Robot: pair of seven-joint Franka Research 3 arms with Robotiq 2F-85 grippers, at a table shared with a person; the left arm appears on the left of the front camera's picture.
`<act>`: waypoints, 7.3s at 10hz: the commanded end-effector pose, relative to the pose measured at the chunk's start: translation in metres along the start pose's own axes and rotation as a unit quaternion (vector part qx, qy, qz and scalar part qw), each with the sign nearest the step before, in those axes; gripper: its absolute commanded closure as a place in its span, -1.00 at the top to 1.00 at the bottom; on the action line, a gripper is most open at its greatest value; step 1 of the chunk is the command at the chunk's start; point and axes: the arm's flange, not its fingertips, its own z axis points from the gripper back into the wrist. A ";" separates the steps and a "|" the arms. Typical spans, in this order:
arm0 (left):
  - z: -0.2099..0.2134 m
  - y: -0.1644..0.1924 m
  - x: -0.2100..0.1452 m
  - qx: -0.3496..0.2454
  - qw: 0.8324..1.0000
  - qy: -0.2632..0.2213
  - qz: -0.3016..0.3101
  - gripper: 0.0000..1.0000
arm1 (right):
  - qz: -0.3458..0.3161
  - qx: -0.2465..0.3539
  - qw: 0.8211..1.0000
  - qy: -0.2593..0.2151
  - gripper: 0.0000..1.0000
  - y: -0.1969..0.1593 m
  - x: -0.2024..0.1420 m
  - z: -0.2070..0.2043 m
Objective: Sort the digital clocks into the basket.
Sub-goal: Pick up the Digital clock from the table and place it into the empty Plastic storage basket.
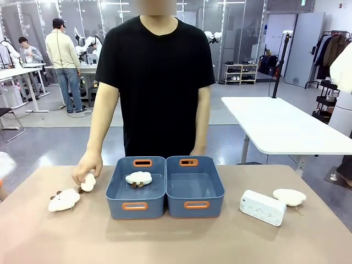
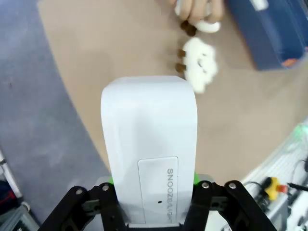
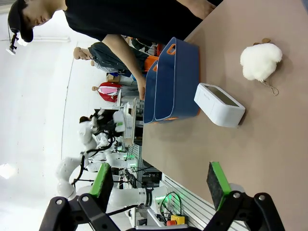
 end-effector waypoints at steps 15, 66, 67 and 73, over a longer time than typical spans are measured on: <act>0.077 0.056 -0.137 -0.073 0.989 -0.130 0.024 -0.02 | 0.002 0.005 1.000 0.002 1.00 0.001 -0.001 0.000; 0.007 0.120 -0.179 -0.371 0.864 -0.285 0.186 1.00 | 0.002 0.005 1.000 0.002 1.00 0.001 -0.001 0.000; 0.018 0.114 -0.201 -0.349 0.861 -0.305 0.211 1.00 | 0.002 0.005 1.000 0.002 1.00 0.001 -0.001 0.000; 0.018 0.114 -0.201 -0.349 0.861 -0.305 0.211 1.00 | 0.002 0.005 1.000 0.002 1.00 0.001 -0.001 0.000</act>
